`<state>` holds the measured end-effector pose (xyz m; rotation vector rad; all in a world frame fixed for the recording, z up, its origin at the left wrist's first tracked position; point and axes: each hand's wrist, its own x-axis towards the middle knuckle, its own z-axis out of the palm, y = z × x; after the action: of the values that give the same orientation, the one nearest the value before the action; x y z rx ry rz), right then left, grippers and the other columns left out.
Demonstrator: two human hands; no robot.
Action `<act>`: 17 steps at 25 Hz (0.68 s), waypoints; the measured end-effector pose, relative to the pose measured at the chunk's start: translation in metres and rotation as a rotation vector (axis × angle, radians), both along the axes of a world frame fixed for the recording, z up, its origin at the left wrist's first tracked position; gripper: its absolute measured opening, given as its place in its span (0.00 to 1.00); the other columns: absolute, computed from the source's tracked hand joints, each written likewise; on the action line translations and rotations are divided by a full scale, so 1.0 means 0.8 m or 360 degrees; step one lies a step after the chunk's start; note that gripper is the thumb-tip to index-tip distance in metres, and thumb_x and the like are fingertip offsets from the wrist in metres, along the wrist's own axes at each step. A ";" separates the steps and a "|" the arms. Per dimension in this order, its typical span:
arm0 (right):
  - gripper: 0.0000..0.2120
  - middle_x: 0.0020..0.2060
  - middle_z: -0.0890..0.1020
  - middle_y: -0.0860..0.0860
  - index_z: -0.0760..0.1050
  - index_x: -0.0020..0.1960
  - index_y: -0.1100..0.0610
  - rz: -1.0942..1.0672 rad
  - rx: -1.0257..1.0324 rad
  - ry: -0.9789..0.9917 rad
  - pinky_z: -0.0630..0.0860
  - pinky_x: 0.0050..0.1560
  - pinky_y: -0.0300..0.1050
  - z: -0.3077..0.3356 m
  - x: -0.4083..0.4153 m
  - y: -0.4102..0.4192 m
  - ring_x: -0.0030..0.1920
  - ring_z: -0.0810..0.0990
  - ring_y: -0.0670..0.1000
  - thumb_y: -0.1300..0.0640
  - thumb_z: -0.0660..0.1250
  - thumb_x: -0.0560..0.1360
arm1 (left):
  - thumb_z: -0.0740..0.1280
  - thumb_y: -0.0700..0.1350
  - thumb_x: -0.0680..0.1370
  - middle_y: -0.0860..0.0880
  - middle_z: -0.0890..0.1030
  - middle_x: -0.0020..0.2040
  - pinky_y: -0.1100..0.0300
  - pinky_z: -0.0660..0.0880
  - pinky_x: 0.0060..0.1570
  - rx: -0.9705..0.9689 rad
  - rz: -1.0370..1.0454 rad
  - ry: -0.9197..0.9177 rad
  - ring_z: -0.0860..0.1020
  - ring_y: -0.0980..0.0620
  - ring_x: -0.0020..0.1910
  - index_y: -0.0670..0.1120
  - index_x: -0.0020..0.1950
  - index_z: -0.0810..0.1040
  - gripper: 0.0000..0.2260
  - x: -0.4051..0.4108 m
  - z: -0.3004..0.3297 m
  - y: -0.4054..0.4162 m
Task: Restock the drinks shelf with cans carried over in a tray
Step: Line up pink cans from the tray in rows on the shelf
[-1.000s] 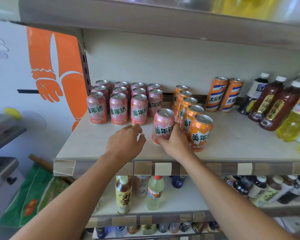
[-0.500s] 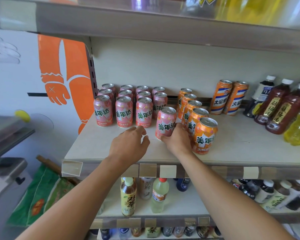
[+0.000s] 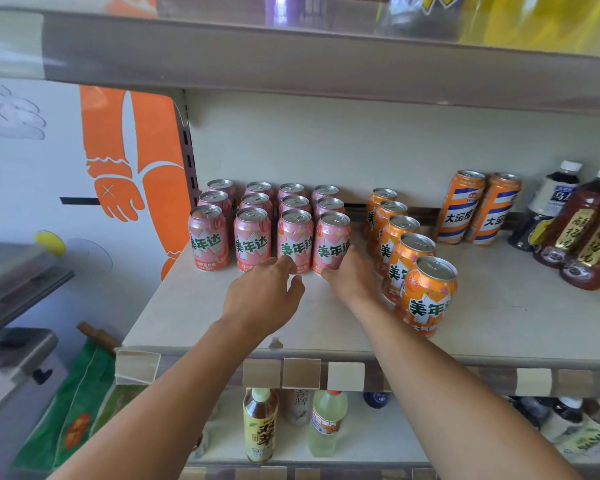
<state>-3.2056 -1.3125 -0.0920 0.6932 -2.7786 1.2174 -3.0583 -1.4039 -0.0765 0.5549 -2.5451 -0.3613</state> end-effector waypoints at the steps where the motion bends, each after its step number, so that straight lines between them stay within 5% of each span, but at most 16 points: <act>1: 0.21 0.54 0.81 0.54 0.74 0.59 0.60 0.0002 -0.0003 -0.0003 0.68 0.42 0.41 -0.001 -0.003 -0.002 0.55 0.80 0.57 0.53 0.74 0.71 | 0.59 0.53 0.79 0.53 0.80 0.55 0.52 0.78 0.44 0.0002 0.0005 -0.0001 0.79 0.48 0.50 0.51 0.59 0.75 0.12 -0.002 0.000 -0.003; 17: 0.26 0.62 0.78 0.57 0.66 0.69 0.61 0.0013 0.0018 -0.0020 0.65 0.48 0.41 0.013 0.032 0.032 0.63 0.76 0.58 0.52 0.70 0.76 | 0.59 0.52 0.80 0.52 0.80 0.57 0.53 0.77 0.44 -0.0036 0.0073 -0.0022 0.79 0.47 0.53 0.50 0.61 0.75 0.13 0.020 0.006 -0.010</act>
<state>-3.1802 -1.2868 -0.0816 0.7011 -2.7974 1.2126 -3.0420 -1.4117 -0.0719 0.6082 -2.5420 -0.3132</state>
